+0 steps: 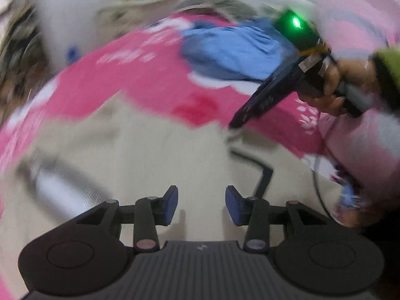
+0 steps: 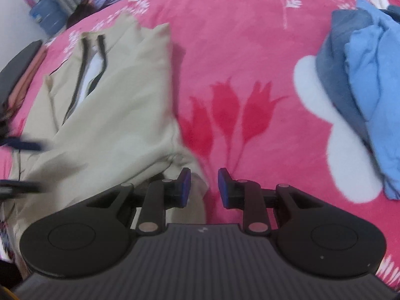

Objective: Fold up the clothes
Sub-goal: 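Grasp the sweatshirt hem with the left tool while the right tool approaches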

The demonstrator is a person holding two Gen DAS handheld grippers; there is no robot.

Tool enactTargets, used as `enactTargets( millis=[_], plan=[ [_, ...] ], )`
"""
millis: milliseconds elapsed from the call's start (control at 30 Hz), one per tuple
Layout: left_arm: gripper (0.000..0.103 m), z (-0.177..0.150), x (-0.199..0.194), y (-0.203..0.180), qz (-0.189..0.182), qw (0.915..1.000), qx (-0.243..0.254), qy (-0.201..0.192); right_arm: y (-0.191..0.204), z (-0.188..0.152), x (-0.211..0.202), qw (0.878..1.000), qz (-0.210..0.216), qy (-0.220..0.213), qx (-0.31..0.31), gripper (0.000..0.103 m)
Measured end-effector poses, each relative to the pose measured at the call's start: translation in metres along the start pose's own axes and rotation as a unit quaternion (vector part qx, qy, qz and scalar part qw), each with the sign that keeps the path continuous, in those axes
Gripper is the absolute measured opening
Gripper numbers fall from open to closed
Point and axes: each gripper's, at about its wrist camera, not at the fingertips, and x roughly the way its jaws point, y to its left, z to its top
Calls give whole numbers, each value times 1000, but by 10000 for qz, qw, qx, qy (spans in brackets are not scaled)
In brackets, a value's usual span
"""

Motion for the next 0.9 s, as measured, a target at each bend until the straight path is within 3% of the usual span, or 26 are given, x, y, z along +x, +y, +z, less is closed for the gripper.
enactTargets(
  millis=[133,233,367,400,467,600,733,833,900],
  plan=[
    [42,27,64,-27,112,9994,334,66,10,-6,4,9996,53,61,-284,23],
    [39,32,87,-36,360,9983,434,144,15,-9,7,9988,58,83,-476,24],
    [20,27,97,-33,646,9972,331,180,21,-15,7,9965,17,71,-836,23],
    [12,27,98,-31,655,9974,266,141,23,-16,6,9955,1,62,-950,23],
    [9,25,94,-30,710,9973,165,14,20,-16,2,9957,66,19,-929,23],
    [8,20,74,-27,771,9961,6,-436,3,-5,-17,9974,494,-407,-338,23],
    [8,17,55,-22,706,9939,-219,-823,-4,3,-13,9971,603,-429,-166,24],
    [8,17,47,-16,666,9922,-395,-976,9,-1,-7,9958,772,-280,-406,24],
    [8,17,43,-12,559,9911,-570,-1065,21,-3,-8,9947,617,-309,-761,24]
  ],
)
